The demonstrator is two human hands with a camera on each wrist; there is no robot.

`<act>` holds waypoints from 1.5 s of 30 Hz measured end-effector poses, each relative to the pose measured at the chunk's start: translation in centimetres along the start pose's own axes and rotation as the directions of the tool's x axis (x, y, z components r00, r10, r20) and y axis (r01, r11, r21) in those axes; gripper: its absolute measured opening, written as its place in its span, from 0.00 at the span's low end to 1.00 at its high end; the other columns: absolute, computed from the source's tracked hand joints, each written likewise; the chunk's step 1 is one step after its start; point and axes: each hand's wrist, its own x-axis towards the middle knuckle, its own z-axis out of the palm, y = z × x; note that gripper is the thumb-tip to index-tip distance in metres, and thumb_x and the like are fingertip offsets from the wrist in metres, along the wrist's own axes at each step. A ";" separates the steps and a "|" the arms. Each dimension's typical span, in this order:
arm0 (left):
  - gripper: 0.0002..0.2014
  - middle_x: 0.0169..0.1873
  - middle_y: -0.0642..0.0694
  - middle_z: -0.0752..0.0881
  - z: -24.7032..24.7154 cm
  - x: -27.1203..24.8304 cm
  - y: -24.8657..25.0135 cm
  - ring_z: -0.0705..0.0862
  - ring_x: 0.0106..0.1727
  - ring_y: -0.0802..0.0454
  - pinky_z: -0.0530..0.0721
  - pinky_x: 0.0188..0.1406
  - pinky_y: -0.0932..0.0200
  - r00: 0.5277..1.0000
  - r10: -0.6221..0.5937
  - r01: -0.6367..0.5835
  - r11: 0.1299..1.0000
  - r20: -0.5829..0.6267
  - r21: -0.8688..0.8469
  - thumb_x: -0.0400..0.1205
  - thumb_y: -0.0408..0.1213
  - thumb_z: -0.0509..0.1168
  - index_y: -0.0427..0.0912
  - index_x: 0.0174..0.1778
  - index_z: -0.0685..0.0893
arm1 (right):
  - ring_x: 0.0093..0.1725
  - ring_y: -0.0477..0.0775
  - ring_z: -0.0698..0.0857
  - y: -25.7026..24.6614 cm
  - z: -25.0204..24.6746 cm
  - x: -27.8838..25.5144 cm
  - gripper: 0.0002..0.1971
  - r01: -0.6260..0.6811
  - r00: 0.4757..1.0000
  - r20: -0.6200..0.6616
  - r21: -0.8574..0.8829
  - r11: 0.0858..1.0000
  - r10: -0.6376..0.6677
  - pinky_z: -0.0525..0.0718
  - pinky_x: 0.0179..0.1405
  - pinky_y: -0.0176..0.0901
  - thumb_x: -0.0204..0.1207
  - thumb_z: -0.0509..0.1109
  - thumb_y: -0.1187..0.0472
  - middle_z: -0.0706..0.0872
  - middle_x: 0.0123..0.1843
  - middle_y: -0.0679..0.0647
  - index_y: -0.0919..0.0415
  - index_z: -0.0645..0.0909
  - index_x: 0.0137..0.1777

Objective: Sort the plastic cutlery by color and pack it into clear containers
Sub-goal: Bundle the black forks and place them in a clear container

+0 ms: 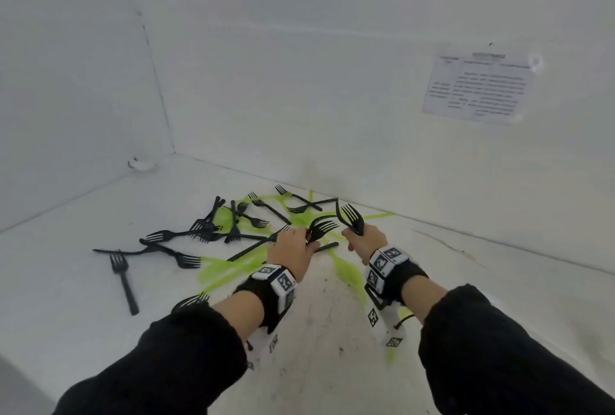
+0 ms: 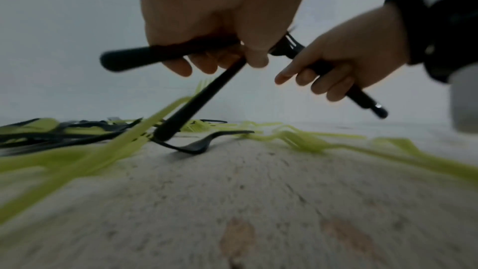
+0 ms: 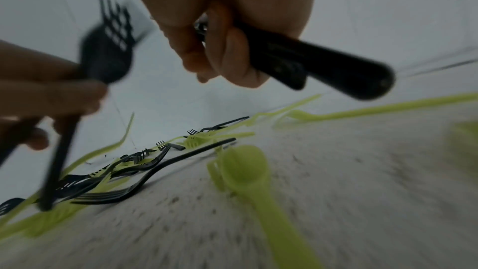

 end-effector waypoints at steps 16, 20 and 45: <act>0.14 0.50 0.33 0.85 -7.9 -3.7 -13.7 0.81 0.53 0.37 0.74 0.47 0.55 0.943 -0.333 0.318 0.895 0.005 -0.314 0.86 0.44 0.54 0.36 0.46 0.76 | 0.59 0.57 0.84 -5.5 7.6 3.3 0.10 0.195 0.956 0.293 -0.611 0.767 -0.010 0.79 0.53 0.39 0.72 0.72 0.59 0.86 0.59 0.57 0.57 0.81 0.53; 0.15 0.53 0.31 0.84 -8.9 -5.1 -16.8 0.80 0.56 0.36 0.75 0.51 0.53 0.932 -0.356 0.361 0.894 0.067 -0.267 0.86 0.43 0.53 0.33 0.51 0.78 | 0.46 0.56 0.83 -6.1 6.6 3.4 0.11 0.075 0.984 0.172 -0.594 0.801 0.036 0.74 0.43 0.36 0.69 0.76 0.53 0.85 0.45 0.54 0.57 0.82 0.47; 0.14 0.50 0.37 0.85 -9.0 -8.5 -19.8 0.82 0.53 0.41 0.75 0.46 0.56 0.962 -0.100 0.169 0.950 0.255 -0.263 0.83 0.45 0.62 0.36 0.50 0.82 | 0.23 0.52 0.68 -15.2 18.5 -10.5 0.11 -0.273 0.960 0.197 0.502 0.821 0.199 0.66 0.21 0.37 0.78 0.62 0.66 0.69 0.30 0.56 0.60 0.68 0.34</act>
